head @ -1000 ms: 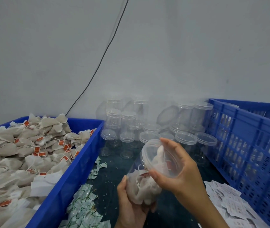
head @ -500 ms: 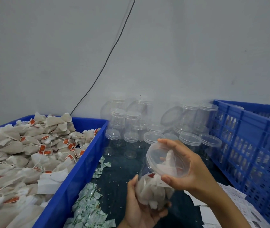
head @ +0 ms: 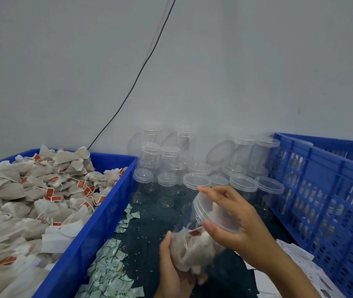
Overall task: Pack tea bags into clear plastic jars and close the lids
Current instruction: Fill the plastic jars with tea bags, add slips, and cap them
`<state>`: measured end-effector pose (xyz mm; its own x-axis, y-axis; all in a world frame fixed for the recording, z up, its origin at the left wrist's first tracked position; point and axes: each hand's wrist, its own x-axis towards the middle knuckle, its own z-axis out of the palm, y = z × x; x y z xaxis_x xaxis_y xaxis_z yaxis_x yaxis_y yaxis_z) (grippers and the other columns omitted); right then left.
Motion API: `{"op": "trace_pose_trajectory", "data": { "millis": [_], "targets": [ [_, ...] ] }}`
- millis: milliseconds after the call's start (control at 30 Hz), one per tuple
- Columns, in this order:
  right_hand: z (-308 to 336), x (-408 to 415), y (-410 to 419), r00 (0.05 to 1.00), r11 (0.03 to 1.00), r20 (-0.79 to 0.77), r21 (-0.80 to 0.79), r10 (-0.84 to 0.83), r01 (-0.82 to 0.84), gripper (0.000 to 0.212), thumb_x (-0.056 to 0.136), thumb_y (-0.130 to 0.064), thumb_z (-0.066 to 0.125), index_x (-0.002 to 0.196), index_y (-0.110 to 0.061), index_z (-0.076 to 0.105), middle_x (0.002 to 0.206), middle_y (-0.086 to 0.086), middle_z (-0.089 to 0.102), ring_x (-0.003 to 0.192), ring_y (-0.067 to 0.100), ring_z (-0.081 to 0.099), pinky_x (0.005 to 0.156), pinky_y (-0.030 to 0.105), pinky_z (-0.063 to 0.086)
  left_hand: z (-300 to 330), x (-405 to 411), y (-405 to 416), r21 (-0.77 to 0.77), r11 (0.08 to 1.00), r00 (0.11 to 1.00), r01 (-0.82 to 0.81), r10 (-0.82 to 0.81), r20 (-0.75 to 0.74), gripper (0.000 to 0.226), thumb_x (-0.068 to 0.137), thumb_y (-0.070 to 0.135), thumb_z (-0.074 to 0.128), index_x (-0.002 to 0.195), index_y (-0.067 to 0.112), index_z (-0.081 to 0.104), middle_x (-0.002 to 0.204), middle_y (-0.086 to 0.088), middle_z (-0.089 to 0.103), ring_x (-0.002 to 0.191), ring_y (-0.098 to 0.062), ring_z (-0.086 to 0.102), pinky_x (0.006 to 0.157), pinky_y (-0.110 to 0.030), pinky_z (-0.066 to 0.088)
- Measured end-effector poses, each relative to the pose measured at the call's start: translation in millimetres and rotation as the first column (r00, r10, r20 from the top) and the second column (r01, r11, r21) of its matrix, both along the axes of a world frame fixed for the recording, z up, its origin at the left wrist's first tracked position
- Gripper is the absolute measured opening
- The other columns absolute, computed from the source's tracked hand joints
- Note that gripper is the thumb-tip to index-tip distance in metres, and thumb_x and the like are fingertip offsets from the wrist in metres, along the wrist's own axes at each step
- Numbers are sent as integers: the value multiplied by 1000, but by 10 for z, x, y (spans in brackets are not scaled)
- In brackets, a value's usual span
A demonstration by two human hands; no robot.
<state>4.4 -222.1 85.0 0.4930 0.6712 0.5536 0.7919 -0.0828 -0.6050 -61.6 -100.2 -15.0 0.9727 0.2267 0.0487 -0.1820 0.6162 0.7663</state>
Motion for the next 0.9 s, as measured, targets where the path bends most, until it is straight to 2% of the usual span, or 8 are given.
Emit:
{"op": "trace_pose_trajectory", "data": {
  "millis": [133,267,367,467,533,633,700,900],
  "targets": [
    [134,110,-100,993,972,5,-202,119,-116,52,79,-52,65,129,-54,50,124,-18,45,117,5,48,91,10,41,73,-53,-4,-101,974,972,203,-212,-99,80,72,65,44,110,-1,70,81,-25,61,59,-33,58,40,-22,36],
    [174,147,-77,995,959,-35,-267,93,-99,47,79,-57,57,125,-61,49,116,-25,44,112,-2,48,90,6,38,-22,-69,1,-165,944,957,285,-289,4,83,82,65,37,104,-9,68,81,-25,56,61,-33,57,38,-22,36],
    [106,145,1,998,970,-51,-241,-28,14,42,79,-62,51,120,-69,45,107,-24,46,103,-3,52,87,13,44,-93,-6,-27,-85,989,991,119,-124,-49,77,79,69,43,94,1,76,88,-20,57,65,-34,60,44,-30,45],
    [-58,128,107,966,955,-82,-194,-244,225,29,91,-56,46,120,-61,47,104,-12,52,96,4,55,88,28,45,-61,23,-60,50,992,993,-116,116,16,68,88,65,37,118,13,69,122,-14,66,109,-26,66,76,-25,56],
    [-136,103,154,955,948,-118,-203,-274,247,28,89,-63,38,115,-56,44,105,-9,52,95,-4,50,81,19,40,-27,21,-12,-13,986,985,-165,166,41,69,89,62,42,129,8,58,125,-15,65,118,-22,61,82,-22,55],
    [-128,90,134,979,975,-145,-188,-146,118,41,77,-83,28,118,-75,31,117,-19,44,104,-18,42,81,11,35,-38,31,58,-20,992,992,-123,123,22,71,84,64,45,113,5,71,92,-13,70,82,-23,68,63,-25,55],
    [-107,119,90,997,980,-55,-196,-51,39,51,78,-83,31,128,-70,32,121,-27,39,111,-11,45,87,16,41,-57,35,78,-59,998,999,-33,31,-38,72,76,67,44,93,5,77,72,-17,60,59,-24,58,49,-28,45],
    [-185,98,178,985,995,-144,-56,-95,88,36,75,-73,38,110,-69,47,111,-21,48,102,-4,53,91,30,51,-103,54,49,10,993,993,-116,116,-10,73,73,71,38,97,14,77,84,-20,64,62,-20,57,53,-29,47]
  ]
}}
